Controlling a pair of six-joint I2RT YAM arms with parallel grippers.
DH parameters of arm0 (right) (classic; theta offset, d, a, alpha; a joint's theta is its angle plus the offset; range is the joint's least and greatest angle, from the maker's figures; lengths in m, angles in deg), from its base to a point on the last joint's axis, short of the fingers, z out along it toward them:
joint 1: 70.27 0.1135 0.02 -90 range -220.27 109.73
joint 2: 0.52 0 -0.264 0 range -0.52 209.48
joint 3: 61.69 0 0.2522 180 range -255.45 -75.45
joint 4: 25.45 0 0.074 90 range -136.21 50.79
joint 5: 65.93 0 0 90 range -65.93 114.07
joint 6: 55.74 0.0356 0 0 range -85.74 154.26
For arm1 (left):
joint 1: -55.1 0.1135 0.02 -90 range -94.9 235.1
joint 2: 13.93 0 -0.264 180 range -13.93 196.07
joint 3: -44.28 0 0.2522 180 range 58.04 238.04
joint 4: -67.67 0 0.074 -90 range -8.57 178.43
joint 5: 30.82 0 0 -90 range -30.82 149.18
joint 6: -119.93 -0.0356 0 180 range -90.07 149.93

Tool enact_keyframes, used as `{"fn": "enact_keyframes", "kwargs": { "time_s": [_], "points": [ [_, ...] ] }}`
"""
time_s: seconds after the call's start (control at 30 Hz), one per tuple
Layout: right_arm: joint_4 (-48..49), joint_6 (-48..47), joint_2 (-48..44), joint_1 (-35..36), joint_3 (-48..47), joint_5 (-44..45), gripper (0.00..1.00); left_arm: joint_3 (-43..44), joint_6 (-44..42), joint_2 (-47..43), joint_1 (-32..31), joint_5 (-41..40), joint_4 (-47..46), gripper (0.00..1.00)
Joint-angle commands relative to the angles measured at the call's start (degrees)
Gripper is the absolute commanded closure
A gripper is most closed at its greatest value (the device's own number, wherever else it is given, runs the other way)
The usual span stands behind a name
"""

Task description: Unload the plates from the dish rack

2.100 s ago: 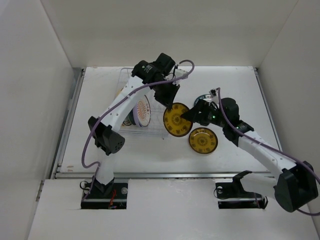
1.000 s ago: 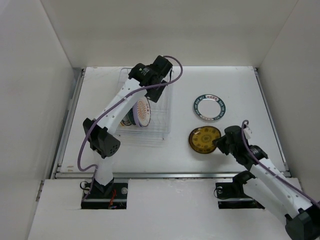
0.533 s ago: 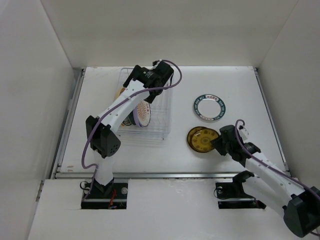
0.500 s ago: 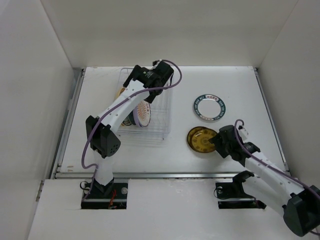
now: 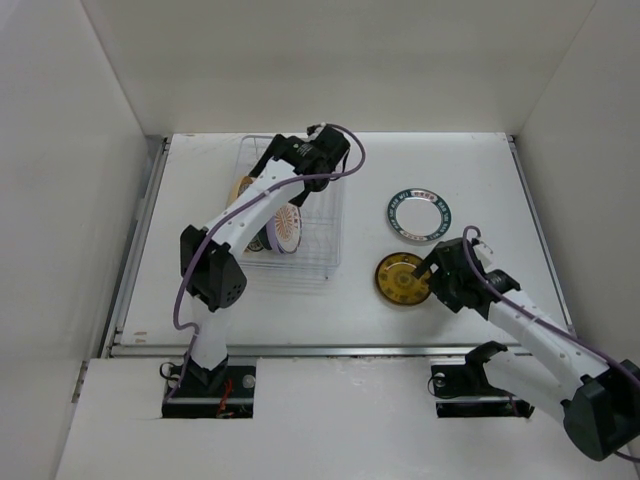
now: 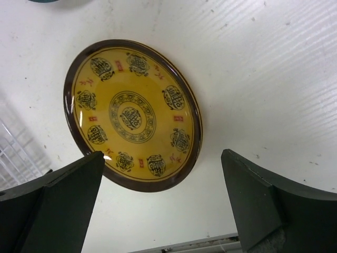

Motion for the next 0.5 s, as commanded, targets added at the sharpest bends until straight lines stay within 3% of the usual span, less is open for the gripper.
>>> {"fn": "enact_keyframes", "kwargs": {
  "time_s": [0.0,0.13,0.17,0.3,0.33,0.47],
  "points": [
    [-0.88,-3.03,0.38,0.17,-3.26,0.86,0.01,-0.36,-0.24,1.54,1.10,-1.23,0.12,0.21],
    [-0.35,-4.35,0.38,0.17,-5.10,0.33,0.01,1.83,0.28,3.39,2.94,0.52,1.44,0.47],
    [-0.35,-4.35,0.38,0.17,-5.10,0.33,0.01,2.45,1.07,4.27,3.73,1.23,2.14,0.59],
    [-0.88,-4.88,-0.24,0.17,-6.24,0.33,0.01,3.60,2.58,4.89,4.97,5.09,5.66,0.85],
    [-0.88,-4.88,-0.93,0.17,-6.24,0.33,0.01,3.60,2.58,4.89,4.97,5.80,5.66,0.96],
    [-0.88,-4.88,-1.55,0.17,-6.77,0.33,0.01,4.21,3.63,2.70,4.97,5.80,5.66,1.00]
  ]
}}
